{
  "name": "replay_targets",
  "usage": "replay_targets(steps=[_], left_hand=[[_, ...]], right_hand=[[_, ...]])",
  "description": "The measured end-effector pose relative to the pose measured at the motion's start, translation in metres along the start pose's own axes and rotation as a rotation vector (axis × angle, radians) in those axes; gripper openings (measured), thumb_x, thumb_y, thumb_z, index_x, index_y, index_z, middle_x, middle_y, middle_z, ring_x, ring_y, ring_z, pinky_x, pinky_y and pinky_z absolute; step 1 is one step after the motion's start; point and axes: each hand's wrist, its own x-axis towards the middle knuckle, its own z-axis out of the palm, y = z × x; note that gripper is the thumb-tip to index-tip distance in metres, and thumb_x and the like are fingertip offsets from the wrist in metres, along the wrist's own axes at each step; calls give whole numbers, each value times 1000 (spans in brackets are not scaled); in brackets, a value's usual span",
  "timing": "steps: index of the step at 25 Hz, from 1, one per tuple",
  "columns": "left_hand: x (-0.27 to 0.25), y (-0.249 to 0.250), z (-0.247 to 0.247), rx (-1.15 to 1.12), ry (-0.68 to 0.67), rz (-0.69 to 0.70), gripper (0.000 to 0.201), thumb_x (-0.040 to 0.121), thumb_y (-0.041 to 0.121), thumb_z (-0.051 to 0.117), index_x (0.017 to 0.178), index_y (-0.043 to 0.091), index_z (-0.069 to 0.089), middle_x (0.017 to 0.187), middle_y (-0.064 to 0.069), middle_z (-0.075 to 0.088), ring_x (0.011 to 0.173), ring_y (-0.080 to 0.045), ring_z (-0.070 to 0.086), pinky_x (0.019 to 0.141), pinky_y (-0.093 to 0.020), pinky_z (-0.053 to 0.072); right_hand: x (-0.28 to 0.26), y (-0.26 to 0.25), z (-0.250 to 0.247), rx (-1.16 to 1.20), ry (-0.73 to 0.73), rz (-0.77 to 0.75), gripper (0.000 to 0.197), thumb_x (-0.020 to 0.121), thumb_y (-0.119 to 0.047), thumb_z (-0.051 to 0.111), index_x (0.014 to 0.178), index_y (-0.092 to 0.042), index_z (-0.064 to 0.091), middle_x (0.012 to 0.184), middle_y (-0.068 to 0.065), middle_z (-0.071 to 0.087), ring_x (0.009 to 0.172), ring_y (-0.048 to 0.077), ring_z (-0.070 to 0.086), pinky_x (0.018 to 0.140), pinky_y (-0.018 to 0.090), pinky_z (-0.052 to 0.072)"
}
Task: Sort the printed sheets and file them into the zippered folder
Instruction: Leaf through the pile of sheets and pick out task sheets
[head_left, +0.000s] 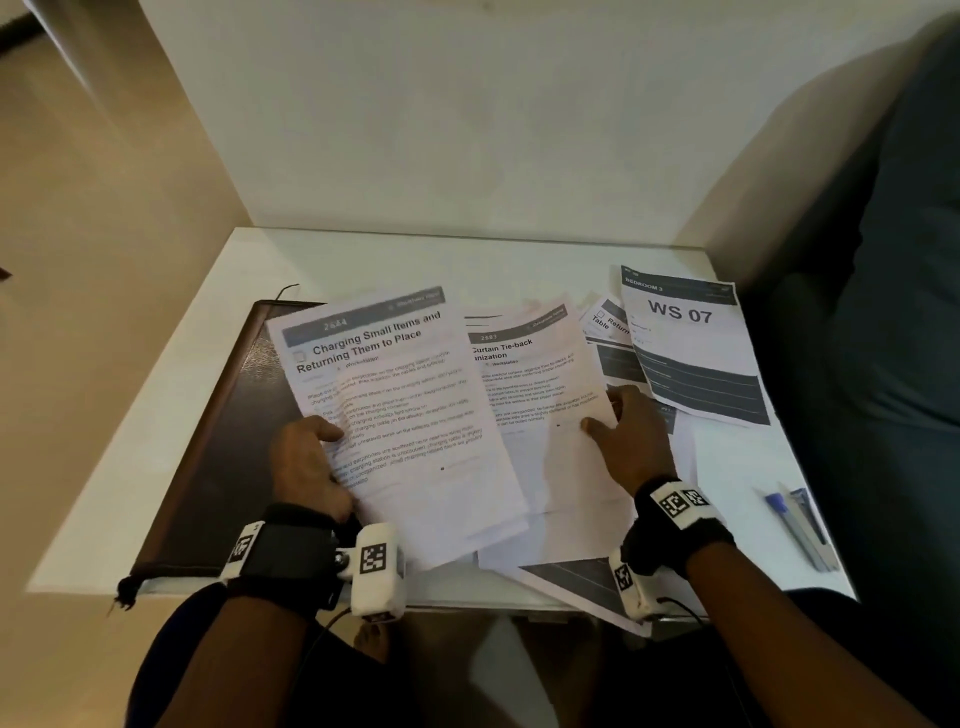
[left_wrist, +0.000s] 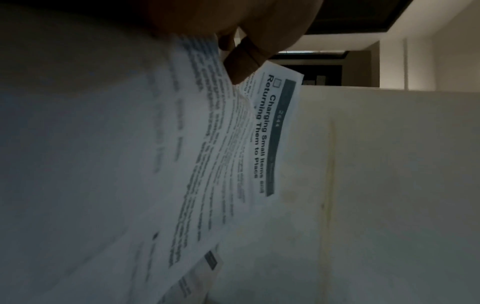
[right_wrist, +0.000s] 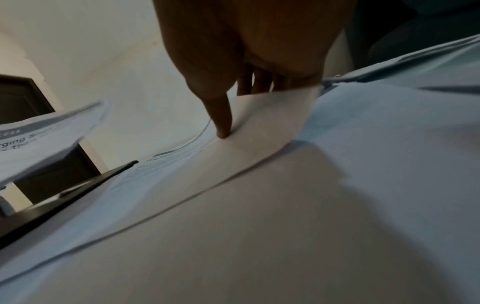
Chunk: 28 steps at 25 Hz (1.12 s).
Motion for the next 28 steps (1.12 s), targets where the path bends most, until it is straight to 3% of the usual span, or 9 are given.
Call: replay_targets(steps=[3, 6, 9, 11, 14, 19, 23, 25, 28], left_hand=[[-4, 3, -10, -114, -87, -45, 69, 69, 3, 46, 135, 12, 63, 133, -10, 70, 124, -33, 66, 102, -52, 53], [-5, -4, -13, -199, -133, -114, 74, 69, 6, 44, 142, 11, 56, 135, -8, 64, 119, -32, 65, 104, -53, 51], [-6, -13, -7, -223, -183, -171, 65, 71, 7, 45, 135, 15, 56, 134, -11, 58, 122, -33, 58, 114, -53, 42], [-4, -20, -2, -254, -210, -156, 46, 75, 6, 43, 117, 12, 63, 116, -10, 64, 105, -31, 65, 113, -49, 42], [-5, -29, 5, -247, -223, -142, 36, 77, 5, 40, 104, 12, 64, 98, -6, 65, 85, -26, 66, 108, -43, 45], [1, -36, 3, -219, -225, -135, 52, 72, 8, 43, 120, 9, 62, 115, -12, 65, 109, -34, 63, 115, -52, 42], [4, -38, 0, -221, -230, -123, 50, 68, 13, 50, 117, 11, 61, 101, -10, 64, 100, -31, 61, 117, -50, 37], [5, -40, 0, -208, -222, -101, 49, 68, 16, 53, 116, 11, 62, 99, -10, 65, 96, -29, 65, 111, -47, 45], [4, -39, 1, -121, -228, -32, 36, 74, 17, 54, 108, 9, 64, 95, -11, 68, 86, -25, 71, 79, -39, 62]], right_hand=[[-10, -7, -6, -32, 82, -83, 7, 97, -21, 66, 102, -18, 62, 95, -6, 64, 93, 18, 63, 84, 34, 53], [-20, -21, -15, 59, 154, -124, 10, 102, -25, 59, 108, -18, 63, 102, -2, 68, 87, 14, 63, 79, 31, 55], [-41, -36, -20, 212, 116, -145, 18, 103, -24, 57, 118, -23, 67, 104, -14, 69, 84, -5, 64, 68, 10, 50], [-59, -44, -16, 286, 86, -217, 22, 102, -23, 59, 121, -27, 71, 102, -27, 68, 88, -9, 66, 72, 12, 55], [-86, -57, -5, 352, 27, -291, 26, 101, -24, 63, 125, -27, 72, 110, -23, 73, 96, -5, 70, 84, 21, 58], [-121, -84, 2, 347, 0, -506, 31, 99, -26, 67, 130, -27, 70, 121, -14, 73, 108, -2, 69, 92, 20, 55], [-136, -91, 5, 300, 85, -625, 34, 97, -34, 66, 126, -18, 73, 122, -7, 73, 106, 0, 70, 90, 25, 59], [-141, -95, 4, 323, 94, -634, 36, 96, -39, 64, 125, -19, 73, 123, -11, 71, 102, -5, 69, 87, 18, 58], [-147, -105, 0, 366, 78, -633, 43, 97, -50, 58, 125, -20, 71, 118, -16, 69, 97, -5, 69, 80, 9, 55]])
